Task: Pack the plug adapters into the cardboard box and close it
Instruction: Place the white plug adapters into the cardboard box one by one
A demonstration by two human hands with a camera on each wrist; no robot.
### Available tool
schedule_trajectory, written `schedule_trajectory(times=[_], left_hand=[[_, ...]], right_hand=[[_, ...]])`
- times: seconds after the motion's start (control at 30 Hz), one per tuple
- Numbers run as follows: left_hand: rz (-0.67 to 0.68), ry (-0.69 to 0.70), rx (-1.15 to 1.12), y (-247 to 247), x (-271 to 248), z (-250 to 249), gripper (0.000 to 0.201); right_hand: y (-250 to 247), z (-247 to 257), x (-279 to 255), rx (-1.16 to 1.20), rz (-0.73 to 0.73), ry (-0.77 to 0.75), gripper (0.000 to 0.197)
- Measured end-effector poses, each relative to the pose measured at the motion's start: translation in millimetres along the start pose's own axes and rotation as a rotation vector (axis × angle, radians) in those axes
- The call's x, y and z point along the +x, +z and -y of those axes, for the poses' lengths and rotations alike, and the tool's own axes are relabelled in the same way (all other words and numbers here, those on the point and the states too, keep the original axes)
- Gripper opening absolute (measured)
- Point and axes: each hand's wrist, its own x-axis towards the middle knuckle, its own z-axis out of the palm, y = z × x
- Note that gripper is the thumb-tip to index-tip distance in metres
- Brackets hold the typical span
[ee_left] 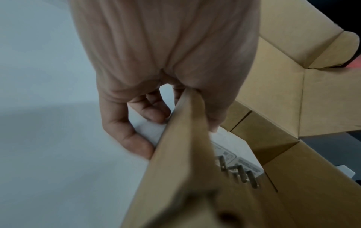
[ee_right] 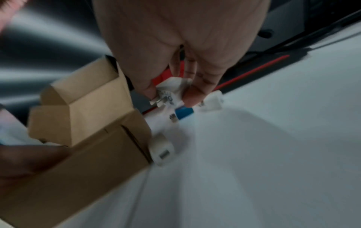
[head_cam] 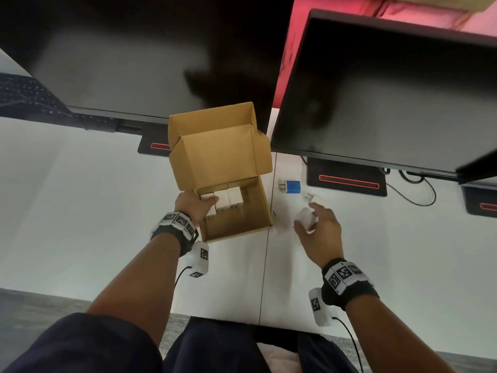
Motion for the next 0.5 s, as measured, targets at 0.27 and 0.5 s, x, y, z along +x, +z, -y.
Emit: schedule_trajectory(times=[0.27, 0.5], left_hand=[[0.008, -0.007, -0.018, 0, 1, -1, 0.049], [0.013, 0.019, -0.002, 2, 4, 2, 0.056]], right_hand=[[4, 90, 33, -0.166, 0.257, -0.486, 0.048], [51, 123, 53, -0.832, 0.253, -0.604, 0.019]])
